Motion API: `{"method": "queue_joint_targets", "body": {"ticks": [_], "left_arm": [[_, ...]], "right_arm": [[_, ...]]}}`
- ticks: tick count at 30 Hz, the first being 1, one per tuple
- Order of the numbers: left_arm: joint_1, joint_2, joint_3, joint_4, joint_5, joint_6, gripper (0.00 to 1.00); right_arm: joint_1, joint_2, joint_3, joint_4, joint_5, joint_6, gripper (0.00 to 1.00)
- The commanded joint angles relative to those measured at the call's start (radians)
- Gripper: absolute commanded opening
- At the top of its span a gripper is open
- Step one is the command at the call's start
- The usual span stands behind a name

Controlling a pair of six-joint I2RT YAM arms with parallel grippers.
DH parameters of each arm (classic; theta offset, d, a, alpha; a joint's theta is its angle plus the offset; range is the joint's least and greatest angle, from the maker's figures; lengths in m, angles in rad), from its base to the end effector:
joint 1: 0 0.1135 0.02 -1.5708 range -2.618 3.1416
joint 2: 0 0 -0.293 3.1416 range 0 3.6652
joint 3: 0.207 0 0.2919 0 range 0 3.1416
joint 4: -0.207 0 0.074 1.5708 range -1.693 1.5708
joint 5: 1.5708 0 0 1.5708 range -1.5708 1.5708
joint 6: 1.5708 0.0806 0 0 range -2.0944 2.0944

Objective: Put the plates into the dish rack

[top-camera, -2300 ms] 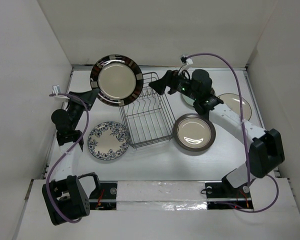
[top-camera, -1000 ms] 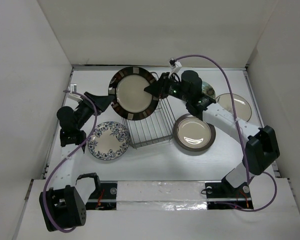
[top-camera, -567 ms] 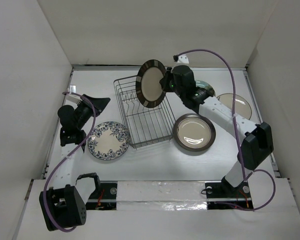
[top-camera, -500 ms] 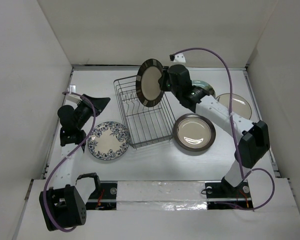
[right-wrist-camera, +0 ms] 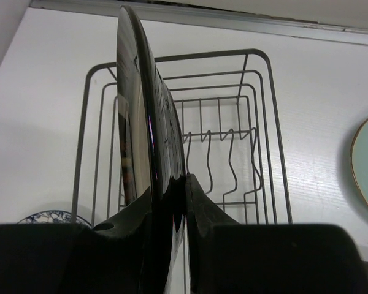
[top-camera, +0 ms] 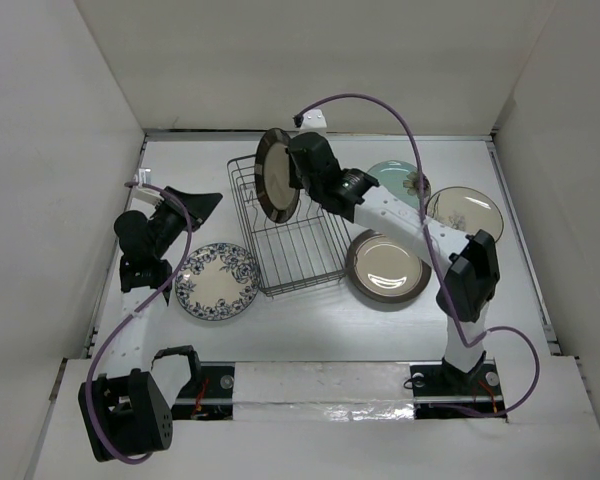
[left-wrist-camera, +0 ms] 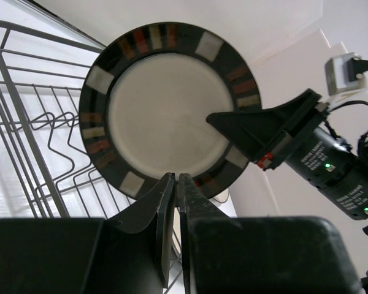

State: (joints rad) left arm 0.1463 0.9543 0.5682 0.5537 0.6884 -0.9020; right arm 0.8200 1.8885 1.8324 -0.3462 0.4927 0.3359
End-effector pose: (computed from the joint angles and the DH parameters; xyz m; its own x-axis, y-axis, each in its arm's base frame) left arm 0.2767 -0.0110 0.3233 -0.2956 -0.6560 -0.6945 0.4439 0.5494 -0.7079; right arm 0.3919 0.3641 0.3789 -0.3666 0.0328 -0.9298 -0.2398 0.9623 0.1285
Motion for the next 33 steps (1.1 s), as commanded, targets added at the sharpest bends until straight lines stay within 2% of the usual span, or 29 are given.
{"method": "queue_joint_targets", "body": {"ticks": [1,16,26,33], "left_arm": [[0.004,-0.003,0.024,0.08,0.033,-0.014,0.06],[0.004,0.004,0.024,0.075,0.028,-0.012,0.07],[0.004,-0.011,0.019,0.051,0.002,0.003,0.08],[0.013,-0.017,0.03,-0.009,-0.043,0.034,0.1]], "right_arm": [[0.014,-0.002,0.106,0.102,0.093,0.008,0.0],[0.065,0.172,0.27,0.013,0.168,0.014,0.0],[0.103,0.221,0.237,0.044,0.159,0.026,0.0],[0.171,0.297,0.357,0.009,0.319,-0.083,0.0]]}}
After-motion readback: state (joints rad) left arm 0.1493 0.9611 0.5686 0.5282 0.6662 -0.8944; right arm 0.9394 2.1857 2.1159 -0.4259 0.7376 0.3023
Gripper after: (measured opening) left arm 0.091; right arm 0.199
